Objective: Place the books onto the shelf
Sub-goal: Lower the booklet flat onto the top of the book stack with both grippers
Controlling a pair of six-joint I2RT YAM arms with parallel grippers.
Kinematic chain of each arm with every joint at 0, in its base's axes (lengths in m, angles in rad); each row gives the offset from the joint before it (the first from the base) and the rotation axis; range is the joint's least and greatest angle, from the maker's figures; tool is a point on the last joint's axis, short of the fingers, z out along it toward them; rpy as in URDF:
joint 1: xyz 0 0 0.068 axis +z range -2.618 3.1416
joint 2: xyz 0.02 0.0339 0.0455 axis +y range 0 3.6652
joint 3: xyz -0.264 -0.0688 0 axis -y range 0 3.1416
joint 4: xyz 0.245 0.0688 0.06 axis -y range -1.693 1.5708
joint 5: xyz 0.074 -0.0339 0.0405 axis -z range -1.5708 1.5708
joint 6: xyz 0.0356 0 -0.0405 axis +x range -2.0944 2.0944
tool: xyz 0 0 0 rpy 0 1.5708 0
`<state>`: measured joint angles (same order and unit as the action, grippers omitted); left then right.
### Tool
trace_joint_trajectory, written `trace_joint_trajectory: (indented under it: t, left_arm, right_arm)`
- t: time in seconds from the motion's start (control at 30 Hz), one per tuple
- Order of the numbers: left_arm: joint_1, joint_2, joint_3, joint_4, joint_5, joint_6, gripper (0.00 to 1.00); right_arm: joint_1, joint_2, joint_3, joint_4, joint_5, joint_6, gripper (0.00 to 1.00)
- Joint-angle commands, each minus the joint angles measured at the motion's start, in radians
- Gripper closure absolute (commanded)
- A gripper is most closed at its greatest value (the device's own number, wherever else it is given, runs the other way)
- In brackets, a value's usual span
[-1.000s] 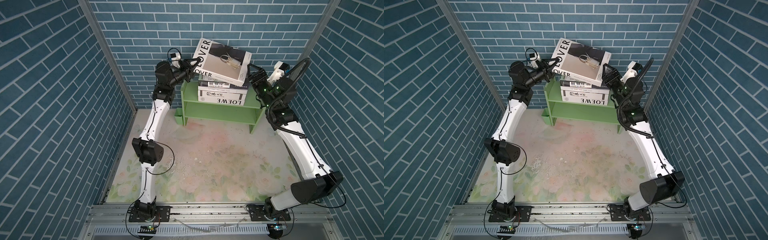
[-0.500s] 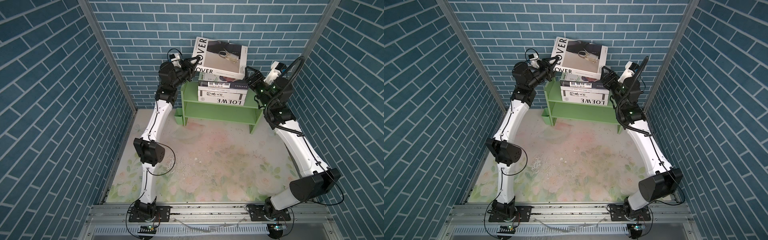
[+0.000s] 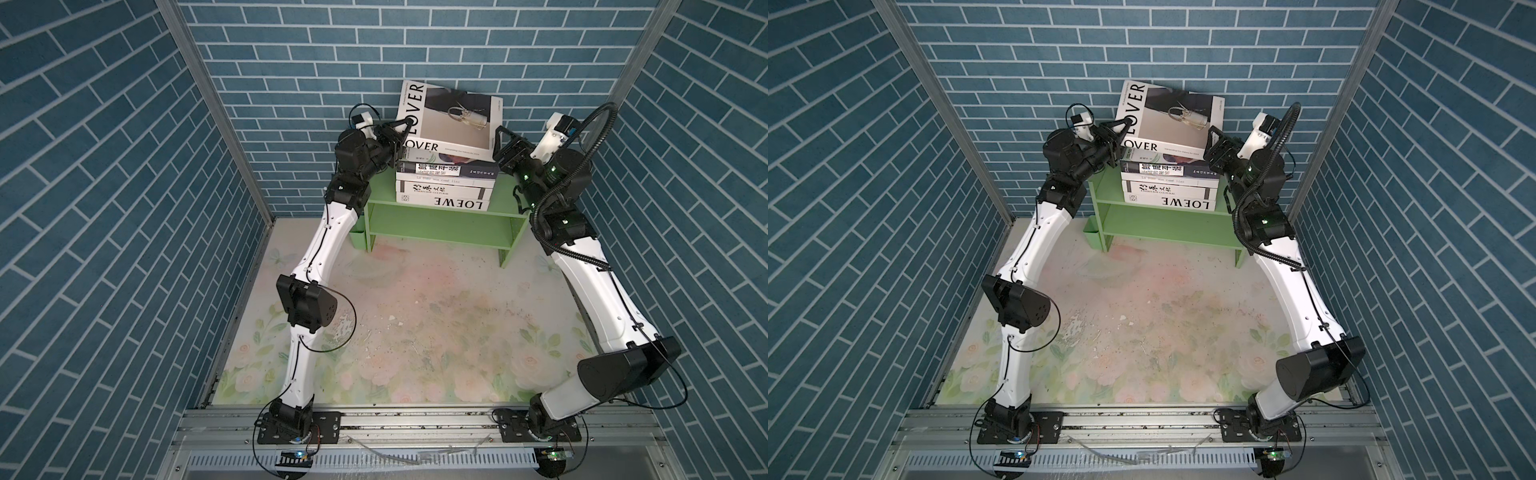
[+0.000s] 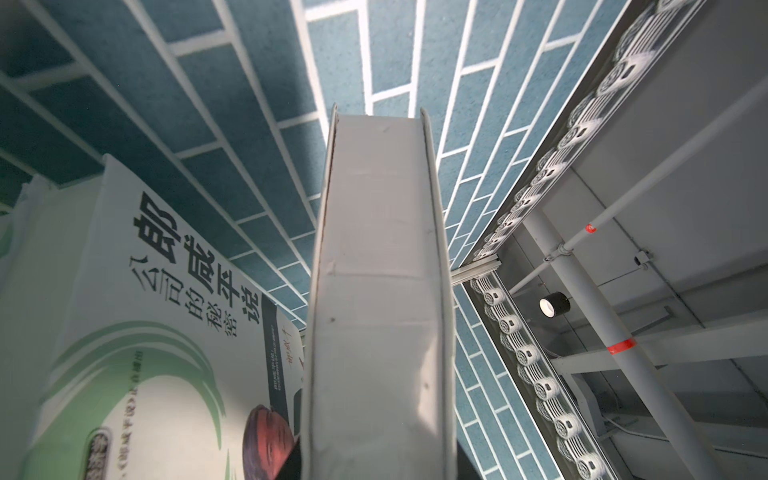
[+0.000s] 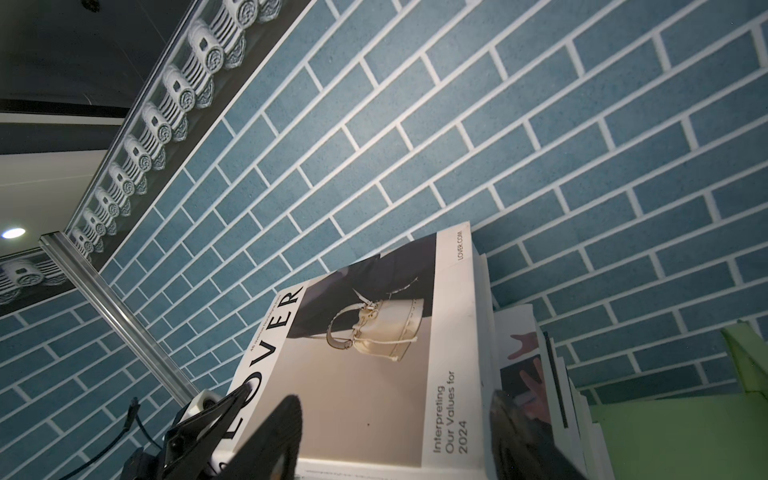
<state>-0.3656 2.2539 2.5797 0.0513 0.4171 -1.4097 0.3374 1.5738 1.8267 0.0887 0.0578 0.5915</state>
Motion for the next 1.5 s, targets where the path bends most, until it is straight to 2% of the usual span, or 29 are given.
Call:
trace_joint_trajectory:
  t: [0.0,0.47,0.57,0.83,1.0,1.47]
  left_arm:
    - [-0.007,0.001,0.008,0.026,-0.038,0.026,0.63]
    - [-0.019,0.023,0.039,-0.023,-0.032,0.032,0.60]
    - [-0.020,0.021,0.039,-0.027,-0.029,0.033,0.55]
    - [-0.019,0.000,0.037,-0.063,-0.035,0.064,0.40]
    - [-0.011,-0.002,0.035,-0.075,-0.029,0.062,0.22]
    - [0.029,-0.077,-0.032,-0.059,-0.022,0.090,0.07]
  right_arm:
    - [-0.011,0.039,0.058,-0.017,0.027,-0.068,0.29]
    - [-0.012,0.173,0.199,-0.094,-0.024,-0.091,0.29]
    - [-0.012,0.203,0.242,-0.140,-0.024,-0.112,0.29]
    - [-0.012,0.229,0.286,-0.256,0.073,-0.209,0.31]
    - [-0.012,0.229,0.271,-0.272,0.104,-0.234,0.32]
    - [-0.011,0.231,0.252,-0.303,0.149,-0.245,0.33]
